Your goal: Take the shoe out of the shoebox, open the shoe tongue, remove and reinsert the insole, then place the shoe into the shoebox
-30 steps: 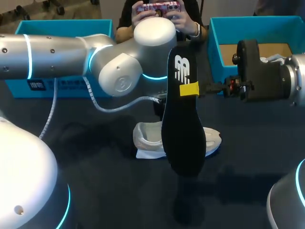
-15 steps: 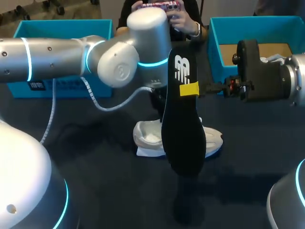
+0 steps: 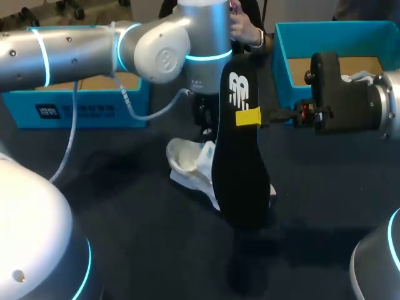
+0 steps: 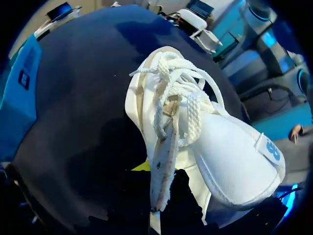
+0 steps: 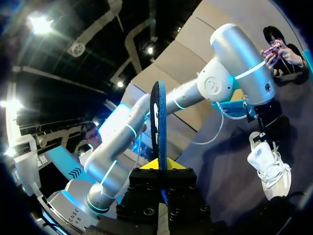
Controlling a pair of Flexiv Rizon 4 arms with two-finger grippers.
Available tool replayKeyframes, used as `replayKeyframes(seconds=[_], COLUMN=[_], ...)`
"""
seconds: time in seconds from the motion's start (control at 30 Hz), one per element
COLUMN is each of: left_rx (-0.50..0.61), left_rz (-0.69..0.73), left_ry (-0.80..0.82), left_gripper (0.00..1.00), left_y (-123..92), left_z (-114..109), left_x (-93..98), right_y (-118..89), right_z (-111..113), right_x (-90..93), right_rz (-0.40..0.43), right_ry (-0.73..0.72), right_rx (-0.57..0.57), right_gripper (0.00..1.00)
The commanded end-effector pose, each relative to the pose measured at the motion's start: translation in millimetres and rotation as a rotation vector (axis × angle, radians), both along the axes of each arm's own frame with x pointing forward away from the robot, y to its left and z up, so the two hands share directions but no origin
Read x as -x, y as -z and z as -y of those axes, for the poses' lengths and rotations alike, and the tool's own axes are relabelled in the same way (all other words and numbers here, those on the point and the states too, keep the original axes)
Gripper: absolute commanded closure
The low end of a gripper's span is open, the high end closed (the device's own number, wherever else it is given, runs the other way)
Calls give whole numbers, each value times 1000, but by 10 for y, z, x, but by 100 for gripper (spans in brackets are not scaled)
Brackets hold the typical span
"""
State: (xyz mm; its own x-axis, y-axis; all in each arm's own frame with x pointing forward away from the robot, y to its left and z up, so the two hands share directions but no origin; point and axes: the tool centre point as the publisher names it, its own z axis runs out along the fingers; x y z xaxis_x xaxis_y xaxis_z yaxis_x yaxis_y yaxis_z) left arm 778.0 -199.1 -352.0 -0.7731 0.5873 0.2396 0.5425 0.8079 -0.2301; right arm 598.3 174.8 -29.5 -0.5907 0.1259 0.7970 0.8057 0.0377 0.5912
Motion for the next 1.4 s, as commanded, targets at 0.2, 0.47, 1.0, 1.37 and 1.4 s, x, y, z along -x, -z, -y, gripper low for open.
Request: replayKeyframes(seconds=[0.2, 0.47, 1.0, 1.37, 1.4], left_rx=[0, -17, -194, -201, -200], left_rz=[24, 30, -43, -27, -30], left_ry=[26, 38, 603, 839, 845], left_gripper=[100, 100, 100, 100, 100], left_y=[-85, -85, -100, -78, -72], left_z=[-12, -9, -32, 129, 141], left_x=[24, 33, -87, -195, -208], right_y=[11, 11, 11, 11, 11], right_z=[-20, -20, -20, -20, -20], right_x=[8, 8, 8, 8, 8], right_rz=[0, 0, 0, 0, 0], right_ry=[3, 3, 3, 3, 3], right_rx=[0, 0, 0, 0, 0], right_gripper=[100, 100, 100, 100, 100])
